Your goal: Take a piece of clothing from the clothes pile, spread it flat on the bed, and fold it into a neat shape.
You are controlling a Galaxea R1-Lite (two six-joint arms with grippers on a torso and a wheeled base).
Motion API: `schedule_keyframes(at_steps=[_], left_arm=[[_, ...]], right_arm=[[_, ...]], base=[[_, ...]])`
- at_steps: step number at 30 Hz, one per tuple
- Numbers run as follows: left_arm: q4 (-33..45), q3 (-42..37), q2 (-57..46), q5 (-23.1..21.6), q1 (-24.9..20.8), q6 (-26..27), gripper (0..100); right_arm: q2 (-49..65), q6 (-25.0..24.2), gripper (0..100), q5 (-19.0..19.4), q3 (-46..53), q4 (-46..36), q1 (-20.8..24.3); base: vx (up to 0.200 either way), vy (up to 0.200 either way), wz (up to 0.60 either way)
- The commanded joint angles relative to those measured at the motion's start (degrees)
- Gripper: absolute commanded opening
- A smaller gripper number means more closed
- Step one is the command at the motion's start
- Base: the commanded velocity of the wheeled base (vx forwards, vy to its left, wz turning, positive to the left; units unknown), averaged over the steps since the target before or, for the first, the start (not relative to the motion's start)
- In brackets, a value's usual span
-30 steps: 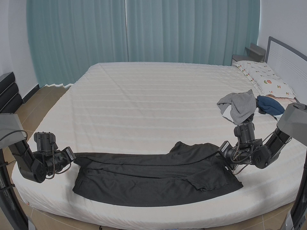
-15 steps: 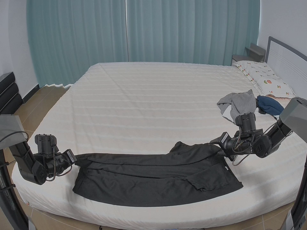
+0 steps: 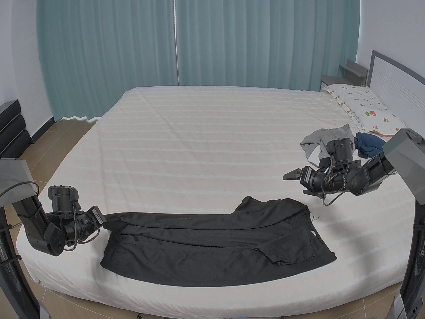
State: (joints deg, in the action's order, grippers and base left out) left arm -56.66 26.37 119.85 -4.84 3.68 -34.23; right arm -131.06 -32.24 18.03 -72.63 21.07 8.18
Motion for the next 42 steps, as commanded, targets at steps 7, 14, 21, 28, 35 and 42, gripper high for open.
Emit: schedule_keyframes(at_steps=[7,14,21,28,35,42], left_arm=[[-0.03,-0.09,0.04,-0.08,0.01,-0.05,0],[-0.03,0.35,0.21,-0.08,0.01,-0.05,0],[-0.03,0.61,-0.05,0.27,0.27,-0.05,0],[0.06,1.76,-1.46,0.45,0.63,0.31,0],[0.85,7.56,-0.75,0.36,1.33,0.04,0],[0.41,11.16,1.71,-0.08,2.47,-0.05,0]], right_arm=[[-6.84,3.15,100,0.25,-3.83,-1.38,0.17],[-7.37,4.03,0,0.69,-2.95,-1.47,0.08],[-3.76,3.86,0,4.21,-0.85,-1.82,-0.53],[0.72,3.24,0,8.07,2.14,-1.64,-3.26],[3.62,-0.80,0,12.03,3.37,-1.03,-5.63],[2.65,-0.89,0,11.77,3.46,1.96,-5.54]], base=[[0.000,0.000,0.00],[0.000,0.000,0.00],[0.000,0.000,0.00],[0.000,0.000,0.00],[0.000,0.000,0.00],[0.000,0.000,0.00]])
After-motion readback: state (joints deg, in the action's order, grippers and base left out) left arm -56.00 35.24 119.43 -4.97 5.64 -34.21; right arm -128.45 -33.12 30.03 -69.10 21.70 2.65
